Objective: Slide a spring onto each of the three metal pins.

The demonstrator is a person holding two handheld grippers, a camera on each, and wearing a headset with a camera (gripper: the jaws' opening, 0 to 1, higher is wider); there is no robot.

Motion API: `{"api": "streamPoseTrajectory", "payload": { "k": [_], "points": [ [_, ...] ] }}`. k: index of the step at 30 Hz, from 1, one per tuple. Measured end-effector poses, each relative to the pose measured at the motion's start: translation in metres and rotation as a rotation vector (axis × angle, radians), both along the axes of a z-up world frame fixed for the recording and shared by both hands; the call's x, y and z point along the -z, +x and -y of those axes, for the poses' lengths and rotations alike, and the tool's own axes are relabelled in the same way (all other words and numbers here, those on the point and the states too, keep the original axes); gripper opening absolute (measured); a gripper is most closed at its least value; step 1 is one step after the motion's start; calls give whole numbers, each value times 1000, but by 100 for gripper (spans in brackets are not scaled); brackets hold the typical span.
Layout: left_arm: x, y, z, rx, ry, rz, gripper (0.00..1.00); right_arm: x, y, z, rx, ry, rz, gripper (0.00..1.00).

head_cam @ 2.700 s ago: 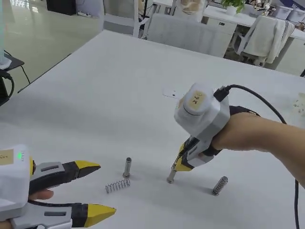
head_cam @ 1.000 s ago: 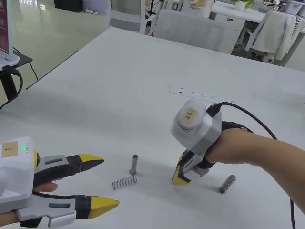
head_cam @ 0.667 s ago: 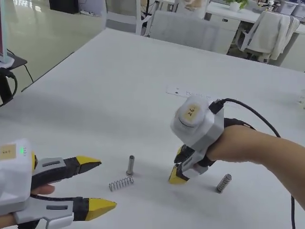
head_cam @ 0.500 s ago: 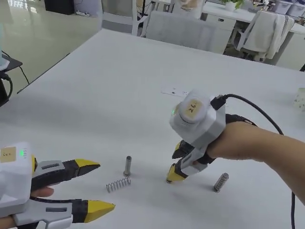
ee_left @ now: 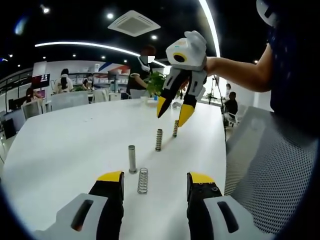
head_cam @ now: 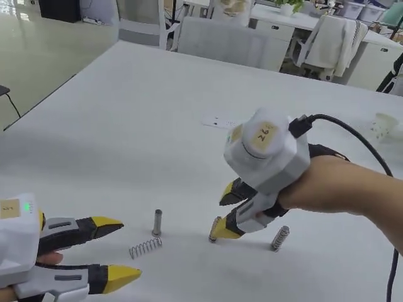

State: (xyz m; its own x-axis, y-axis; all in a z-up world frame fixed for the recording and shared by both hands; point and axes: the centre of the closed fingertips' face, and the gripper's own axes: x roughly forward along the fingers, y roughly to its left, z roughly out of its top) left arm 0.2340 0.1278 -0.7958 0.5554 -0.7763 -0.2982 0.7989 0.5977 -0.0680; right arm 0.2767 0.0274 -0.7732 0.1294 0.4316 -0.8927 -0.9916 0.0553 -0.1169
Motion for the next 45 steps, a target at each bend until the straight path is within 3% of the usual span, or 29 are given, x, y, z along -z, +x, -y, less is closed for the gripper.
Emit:
{"api": "streamPoseTrajectory", "payload": {
  "k": [8,27,45],
  "points": [
    [9,7,5,23,25,0,38,-6,-15,0,16,53,-29,31],
    [36,18,3,28,104,-15,24,-1,-26,4,51,74,-53,30],
    [42,23,0,13,142,-7,9,2,-26,2,49,76,-59,30]
  ]
}}
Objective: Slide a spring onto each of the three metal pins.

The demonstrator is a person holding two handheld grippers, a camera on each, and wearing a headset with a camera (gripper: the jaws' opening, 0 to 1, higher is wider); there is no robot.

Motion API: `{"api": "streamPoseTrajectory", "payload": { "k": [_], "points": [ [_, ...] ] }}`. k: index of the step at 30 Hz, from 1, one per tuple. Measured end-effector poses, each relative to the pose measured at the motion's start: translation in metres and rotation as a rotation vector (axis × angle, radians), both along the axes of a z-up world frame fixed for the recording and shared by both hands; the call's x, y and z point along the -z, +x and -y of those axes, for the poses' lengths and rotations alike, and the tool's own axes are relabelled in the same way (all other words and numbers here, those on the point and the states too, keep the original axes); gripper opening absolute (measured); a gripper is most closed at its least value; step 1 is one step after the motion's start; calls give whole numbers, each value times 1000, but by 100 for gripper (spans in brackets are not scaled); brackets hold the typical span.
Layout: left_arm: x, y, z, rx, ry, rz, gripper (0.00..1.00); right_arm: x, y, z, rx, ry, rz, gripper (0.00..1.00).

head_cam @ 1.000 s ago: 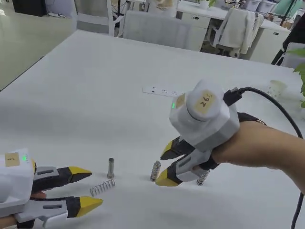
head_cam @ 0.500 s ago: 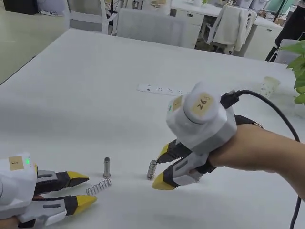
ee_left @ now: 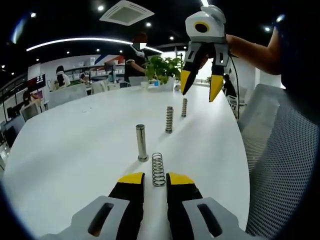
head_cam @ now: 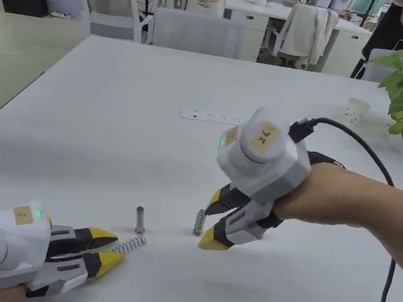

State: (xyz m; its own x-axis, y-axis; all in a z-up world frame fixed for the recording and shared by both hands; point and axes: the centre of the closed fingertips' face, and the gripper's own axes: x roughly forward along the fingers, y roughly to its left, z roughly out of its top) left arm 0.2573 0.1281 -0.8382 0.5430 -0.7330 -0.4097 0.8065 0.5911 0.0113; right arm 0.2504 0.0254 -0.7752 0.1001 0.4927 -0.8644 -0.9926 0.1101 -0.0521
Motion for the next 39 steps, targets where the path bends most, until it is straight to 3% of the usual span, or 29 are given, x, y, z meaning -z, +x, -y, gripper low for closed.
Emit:
{"api": "streamPoseTrajectory", "payload": {
  "k": [6,21,31,39],
  "points": [
    [6,-2,1,23,40,8,7,1,0,0,-2,-2,-2,30],
    [5,-6,3,39,56,14,3,3,0,-1,-11,-11,-6,29],
    [-8,-21,7,67,33,18,2,2,-4,-6,-28,-8,-10,28],
    [-30,-30,21,120,5,55,2,3,-9,-13,-51,-2,-18,27]
  ]
}}
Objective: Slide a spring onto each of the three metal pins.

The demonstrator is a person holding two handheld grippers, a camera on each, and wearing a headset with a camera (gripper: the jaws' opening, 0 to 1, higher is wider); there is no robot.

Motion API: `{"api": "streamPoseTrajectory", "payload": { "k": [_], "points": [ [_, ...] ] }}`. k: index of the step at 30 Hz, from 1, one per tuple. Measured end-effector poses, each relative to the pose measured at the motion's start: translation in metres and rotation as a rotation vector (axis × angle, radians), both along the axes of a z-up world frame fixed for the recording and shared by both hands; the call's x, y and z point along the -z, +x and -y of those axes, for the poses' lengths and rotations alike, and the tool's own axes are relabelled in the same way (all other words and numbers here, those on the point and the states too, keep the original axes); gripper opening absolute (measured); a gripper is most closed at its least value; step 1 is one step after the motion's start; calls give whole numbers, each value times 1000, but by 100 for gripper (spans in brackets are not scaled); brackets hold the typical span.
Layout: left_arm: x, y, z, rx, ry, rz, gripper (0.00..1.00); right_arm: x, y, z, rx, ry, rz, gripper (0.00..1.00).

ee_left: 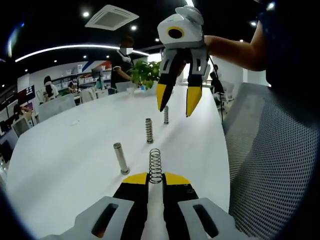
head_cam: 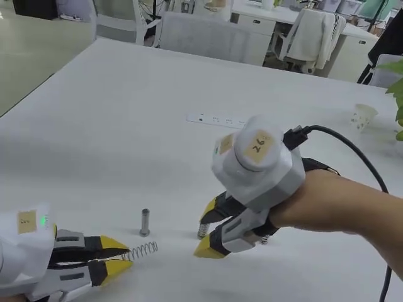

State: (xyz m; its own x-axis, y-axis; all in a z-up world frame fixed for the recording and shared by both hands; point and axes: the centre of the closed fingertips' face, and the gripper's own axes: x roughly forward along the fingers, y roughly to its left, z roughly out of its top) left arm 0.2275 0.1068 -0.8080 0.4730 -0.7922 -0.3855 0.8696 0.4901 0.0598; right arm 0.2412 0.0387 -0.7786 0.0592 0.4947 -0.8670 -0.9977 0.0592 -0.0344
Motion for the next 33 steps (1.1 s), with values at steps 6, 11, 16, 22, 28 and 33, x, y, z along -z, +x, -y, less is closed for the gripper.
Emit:
{"api": "streamPoseTrajectory", "payload": {
  "k": [6,11,16,22,28,33],
  "points": [
    [-21,-3,16,52,-29,39,2,0,-3,-3,-14,-1,-1,27],
    [-34,-5,27,92,-41,68,2,-2,-5,-5,-29,1,3,26],
    [-43,-7,35,119,-45,89,2,-2,-7,-7,-45,4,3,25],
    [-49,-7,40,135,-52,104,2,-2,-11,-10,-61,8,-2,23],
    [-53,-6,44,140,-61,115,2,-2,-13,-12,-74,8,-3,22],
    [-56,-7,46,146,-69,120,2,-2,-15,-13,-82,7,-5,21]
  ]
}}
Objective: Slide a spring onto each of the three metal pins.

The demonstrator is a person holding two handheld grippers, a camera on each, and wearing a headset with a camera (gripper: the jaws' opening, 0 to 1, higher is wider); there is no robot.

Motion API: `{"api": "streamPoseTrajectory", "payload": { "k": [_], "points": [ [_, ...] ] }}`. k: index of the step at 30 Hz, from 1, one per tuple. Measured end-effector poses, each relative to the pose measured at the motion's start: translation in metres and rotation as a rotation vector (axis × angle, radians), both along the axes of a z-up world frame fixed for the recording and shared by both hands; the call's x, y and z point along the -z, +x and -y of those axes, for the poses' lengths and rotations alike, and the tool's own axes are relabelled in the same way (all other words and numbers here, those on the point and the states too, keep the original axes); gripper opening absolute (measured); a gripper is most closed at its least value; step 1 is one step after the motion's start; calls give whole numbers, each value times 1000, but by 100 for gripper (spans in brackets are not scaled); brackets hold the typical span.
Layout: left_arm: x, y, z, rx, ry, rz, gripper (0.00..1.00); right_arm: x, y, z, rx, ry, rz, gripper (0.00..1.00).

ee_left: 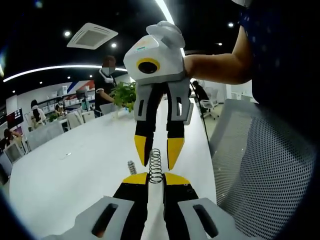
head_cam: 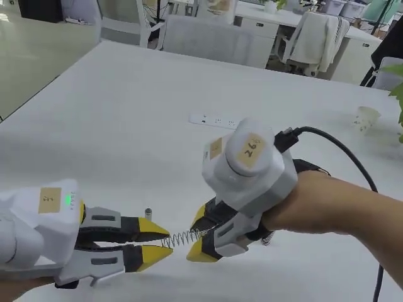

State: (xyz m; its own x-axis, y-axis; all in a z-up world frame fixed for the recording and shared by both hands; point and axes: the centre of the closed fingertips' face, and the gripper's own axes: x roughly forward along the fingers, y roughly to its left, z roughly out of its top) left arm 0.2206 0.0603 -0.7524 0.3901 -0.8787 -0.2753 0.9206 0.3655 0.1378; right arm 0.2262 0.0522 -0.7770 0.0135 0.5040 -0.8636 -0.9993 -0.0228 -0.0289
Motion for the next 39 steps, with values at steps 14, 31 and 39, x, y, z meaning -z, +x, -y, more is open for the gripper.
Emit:
{"api": "streamPoseTrajectory", "payload": {
  "k": [14,31,39],
  "points": [
    [1,-1,3,12,-5,2,3,-1,1,3,-8,-10,9,11],
    [11,1,2,5,5,-19,2,-13,-5,-8,-44,-7,28,10],
    [15,0,1,1,0,-31,2,-15,-11,-14,-71,-17,28,9]
  ]
}}
